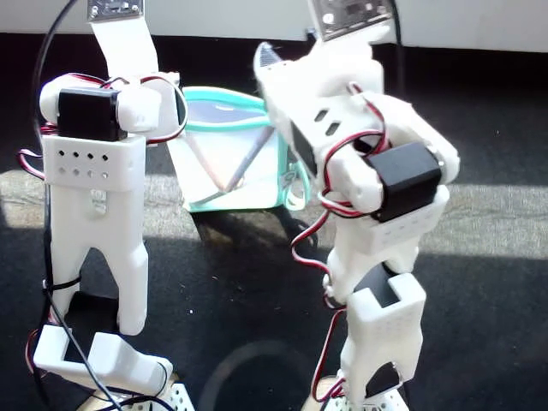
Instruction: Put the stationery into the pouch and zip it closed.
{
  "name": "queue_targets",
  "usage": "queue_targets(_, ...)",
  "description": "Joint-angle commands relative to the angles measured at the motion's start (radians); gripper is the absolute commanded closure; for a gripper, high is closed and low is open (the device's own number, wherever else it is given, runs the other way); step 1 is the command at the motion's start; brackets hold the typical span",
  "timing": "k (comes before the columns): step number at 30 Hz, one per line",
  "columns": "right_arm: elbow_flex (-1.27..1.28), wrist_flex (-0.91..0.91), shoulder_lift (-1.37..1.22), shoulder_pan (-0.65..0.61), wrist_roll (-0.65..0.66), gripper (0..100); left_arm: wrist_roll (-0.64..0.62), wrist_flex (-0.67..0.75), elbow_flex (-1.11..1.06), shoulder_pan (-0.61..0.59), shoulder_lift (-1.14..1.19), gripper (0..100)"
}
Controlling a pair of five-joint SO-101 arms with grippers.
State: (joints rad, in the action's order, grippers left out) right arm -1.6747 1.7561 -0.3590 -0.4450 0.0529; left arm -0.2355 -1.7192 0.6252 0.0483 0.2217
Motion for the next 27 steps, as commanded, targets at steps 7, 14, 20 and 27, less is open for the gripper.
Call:
queue_targets(7, -0.068, 0.005, -0.062, 0.298, -0.009, 81.1, 0.044, -0.048, 0.004, 0.031, -0.001, 99)
queue_targets(14, -0.068, 0.007, -0.269, 0.437, -0.009, 81.1, 0.218, -0.052, -0.001, 0.143, -0.056, 99)
queue_targets(20, -0.079, 0.008, -0.377, 0.529, -0.009, 81.1, 0.42, -0.048, -0.165, 0.291, -0.054, 99)
queue_targets(27, -0.076, 0.01, -0.321, 0.621, -0.009, 81.1, 0.468, -0.048, -0.252, 0.476, -0.059, 99)
